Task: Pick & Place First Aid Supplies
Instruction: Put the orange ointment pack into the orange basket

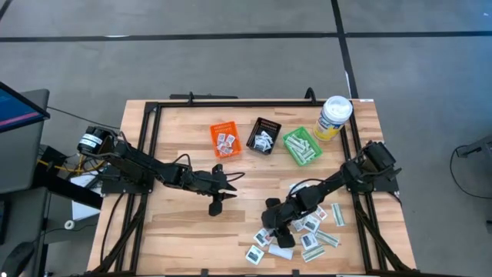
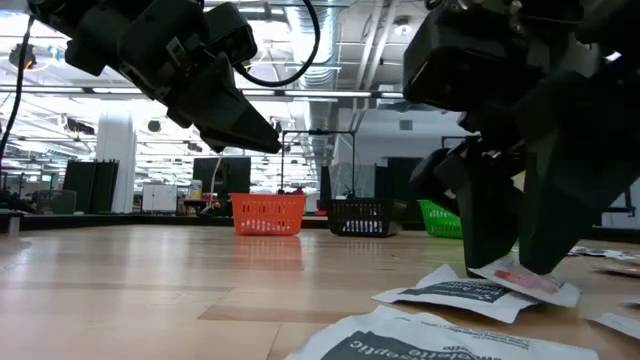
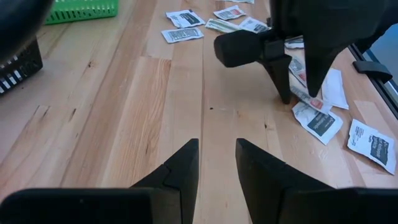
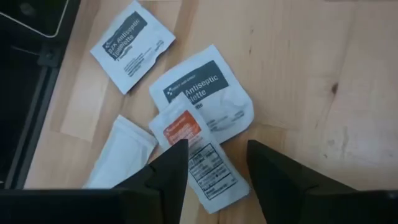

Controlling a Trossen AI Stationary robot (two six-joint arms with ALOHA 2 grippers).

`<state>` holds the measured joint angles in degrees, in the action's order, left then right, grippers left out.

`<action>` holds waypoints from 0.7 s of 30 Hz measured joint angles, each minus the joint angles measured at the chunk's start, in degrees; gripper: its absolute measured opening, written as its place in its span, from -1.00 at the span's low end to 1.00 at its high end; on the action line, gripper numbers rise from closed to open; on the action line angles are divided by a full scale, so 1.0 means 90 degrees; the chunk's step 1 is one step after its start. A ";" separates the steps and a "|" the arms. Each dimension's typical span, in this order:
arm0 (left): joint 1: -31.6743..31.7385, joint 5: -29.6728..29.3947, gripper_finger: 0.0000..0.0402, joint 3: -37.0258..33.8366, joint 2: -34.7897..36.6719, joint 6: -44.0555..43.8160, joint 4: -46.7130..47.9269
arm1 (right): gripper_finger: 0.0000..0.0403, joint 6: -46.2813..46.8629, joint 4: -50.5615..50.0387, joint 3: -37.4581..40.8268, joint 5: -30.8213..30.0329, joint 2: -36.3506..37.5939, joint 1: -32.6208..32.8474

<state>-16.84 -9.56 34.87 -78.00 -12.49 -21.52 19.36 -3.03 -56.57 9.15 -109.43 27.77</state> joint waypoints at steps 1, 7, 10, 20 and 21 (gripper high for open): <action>-0.0002 0.0000 -0.47 0.0000 0.0000 0.0000 0.0000 | -0.21 0.0005 -0.0017 -0.0015 0.0036 -0.0054 -0.0008; 0.0000 0.0000 -0.47 0.0000 0.0000 0.0000 0.0000 | -0.35 -0.0397 -0.0146 -0.0024 0.0084 -0.0129 -0.0022; -0.0001 0.0000 -0.47 0.0000 0.0000 0.0000 0.0001 | -0.53 -0.0676 -0.0126 -0.0015 0.0072 -0.0136 -0.0027; -0.0002 0.0002 -0.47 0.0000 0.0000 0.0000 0.0002 | -0.93 -0.0695 -0.0171 -0.0061 0.0174 -0.0151 -0.0154; -0.0001 0.0001 -0.47 0.0000 0.0000 0.0000 0.0002 | -0.92 -0.0697 -0.0199 -0.0093 0.0193 -0.0154 -0.0177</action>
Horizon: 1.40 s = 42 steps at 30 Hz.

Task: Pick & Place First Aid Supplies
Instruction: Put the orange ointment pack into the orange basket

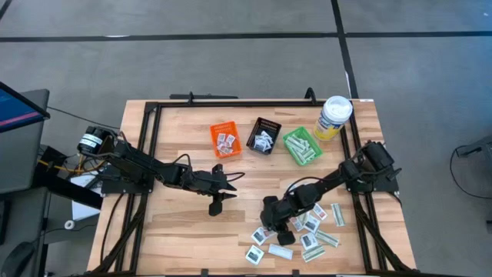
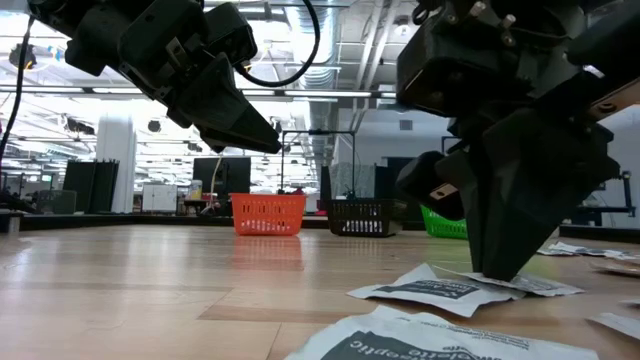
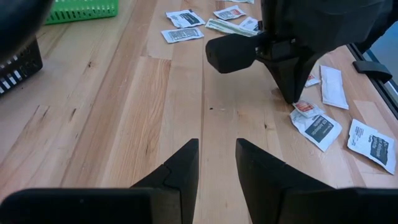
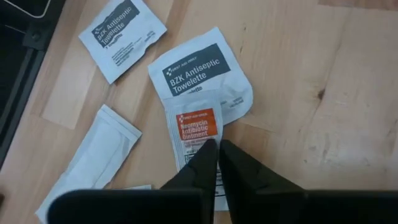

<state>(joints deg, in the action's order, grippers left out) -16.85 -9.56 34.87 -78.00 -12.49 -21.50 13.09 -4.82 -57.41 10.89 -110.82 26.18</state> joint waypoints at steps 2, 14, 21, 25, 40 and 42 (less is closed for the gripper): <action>0.0001 -0.0001 -0.47 0.0000 0.0000 0.0000 0.0000 | -0.94 0.0002 -0.0105 -0.0070 0.0023 0.0070 -0.0054; -0.0001 0.0002 -0.47 0.0000 0.0000 -0.0347 -0.0007 | -0.99 -0.0018 -0.0561 -0.0150 -0.2029 0.0585 -0.0341; -0.0001 -0.0232 -0.47 0.0000 0.0000 -0.0384 -0.0090 | -0.99 -0.0137 -0.0279 -0.0153 -0.4911 0.0597 -0.0595; -0.0001 -0.0783 -0.47 0.0000 0.0000 -0.0449 -0.0128 | -0.99 -0.0137 0.0231 -0.0153 -0.5284 0.0597 -0.0837; 0.0331 -0.1176 -0.47 0.0000 0.0000 -0.1047 -0.0240 | -1.00 -0.0166 0.1112 -0.0155 -0.5189 0.0604 -0.1076; 0.0339 -0.1178 -0.47 0.0000 0.0000 -0.1047 -0.0239 | -1.00 -0.0166 0.1229 -0.0157 -0.5189 0.0606 -0.1079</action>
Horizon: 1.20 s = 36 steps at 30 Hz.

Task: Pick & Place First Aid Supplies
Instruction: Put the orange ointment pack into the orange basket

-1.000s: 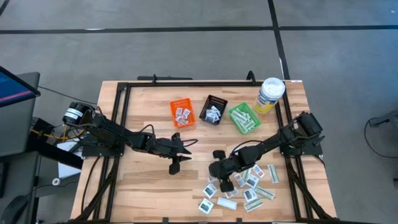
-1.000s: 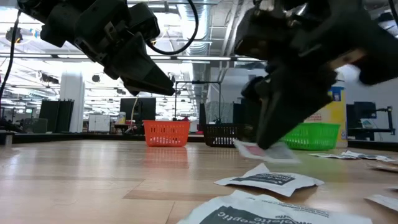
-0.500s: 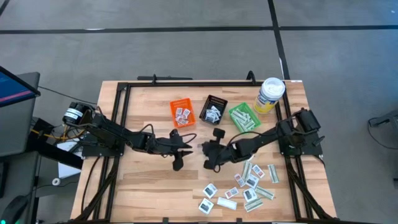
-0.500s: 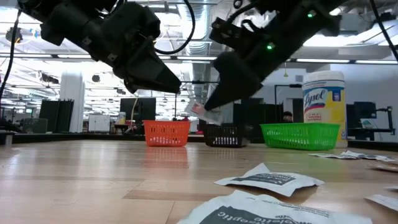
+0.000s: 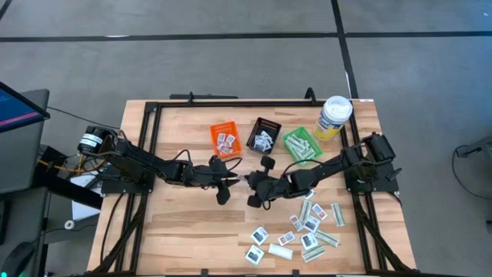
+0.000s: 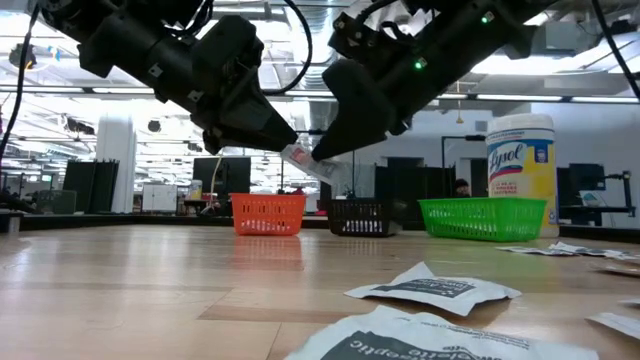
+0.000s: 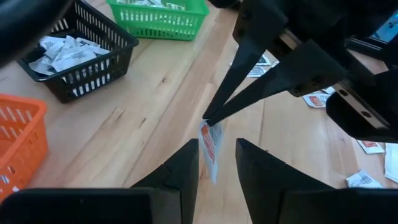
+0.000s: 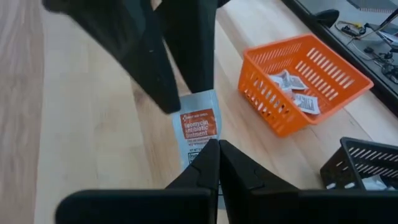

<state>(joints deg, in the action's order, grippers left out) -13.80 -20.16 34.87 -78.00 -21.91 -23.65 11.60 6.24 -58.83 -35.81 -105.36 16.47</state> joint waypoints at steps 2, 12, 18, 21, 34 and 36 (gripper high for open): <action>-0.0002 0.0000 -0.47 0.0000 0.0000 0.0007 -0.0001 | -1.00 0.0000 0.0034 0.0000 0.0003 0.0000 0.0001; -0.0002 0.0002 -0.47 0.0000 0.0000 0.0019 0.0002 | -1.00 -0.0019 0.0388 0.0000 0.0024 0.0000 0.0000; -0.0002 0.0002 -0.47 0.0000 0.0000 0.0022 0.0002 | -1.00 -0.0022 0.0632 0.0000 0.0024 0.0002 0.0000; -0.0002 0.0002 -0.48 0.0000 0.0000 0.0057 0.0004 | -1.00 -0.0019 0.0700 0.0000 0.0024 0.0004 0.0000; -0.0027 0.0000 -0.96 0.0000 0.0000 0.0289 0.0028 | -0.99 -0.0017 0.0693 -0.0002 0.0026 0.0007 0.0000; -0.0027 0.0005 -0.96 0.0000 -0.0002 0.0289 0.0033 | -0.97 -0.0017 0.0669 -0.0002 0.0095 0.0011 0.0000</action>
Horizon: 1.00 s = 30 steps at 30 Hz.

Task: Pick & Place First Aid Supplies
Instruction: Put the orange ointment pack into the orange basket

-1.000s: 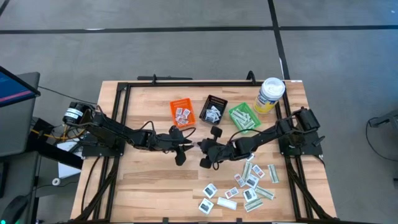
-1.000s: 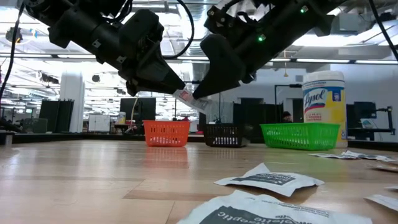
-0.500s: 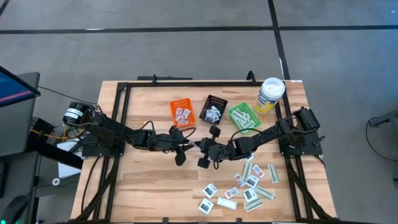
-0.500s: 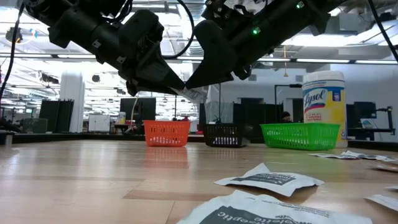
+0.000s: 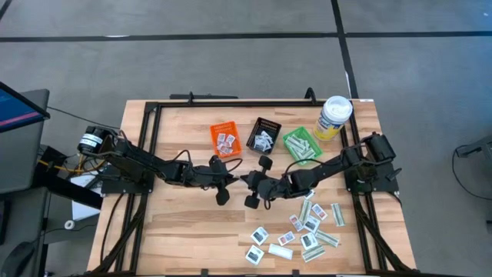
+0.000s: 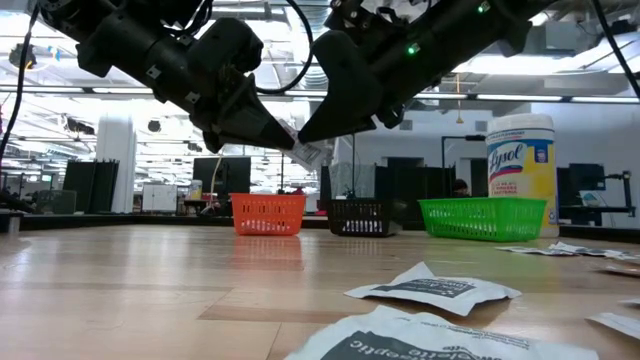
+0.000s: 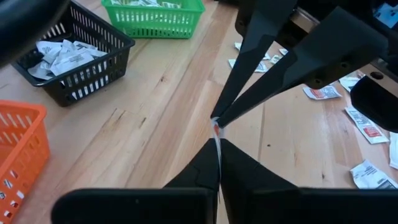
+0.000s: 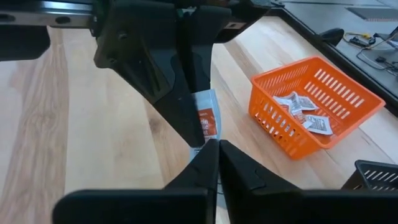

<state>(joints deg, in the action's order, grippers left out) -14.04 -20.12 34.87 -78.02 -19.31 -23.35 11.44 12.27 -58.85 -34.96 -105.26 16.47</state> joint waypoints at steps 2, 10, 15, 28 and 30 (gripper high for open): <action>0.0000 0.0000 -0.96 0.0000 0.0000 0.0002 0.0012 | -0.93 0.0000 -0.0009 0.0000 0.0068 0.0001 -0.0001; 0.0022 -0.0068 -0.96 0.0000 0.0000 0.0003 0.0055 | -0.63 0.0019 -0.0335 0.0000 0.0240 0.0001 0.0000; 0.0162 -0.0689 -0.97 0.0000 0.0000 0.0389 0.0130 | -0.47 0.0108 -0.0648 0.0000 0.0238 0.0001 -0.0005; 0.2020 -0.1268 -0.95 0.0005 0.0000 0.0359 0.1164 | -0.33 0.0119 -0.1101 0.0000 0.1093 -0.0001 -0.0015; 0.2336 -0.1003 -0.92 0.0005 0.0000 0.0010 0.1399 | -0.34 0.0119 -0.1102 0.0000 0.1094 -0.0001 -0.0017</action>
<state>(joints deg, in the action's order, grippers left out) 6.98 -29.15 34.92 -78.02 -19.22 -10.76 12.51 2.35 -58.85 -25.12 -105.27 16.32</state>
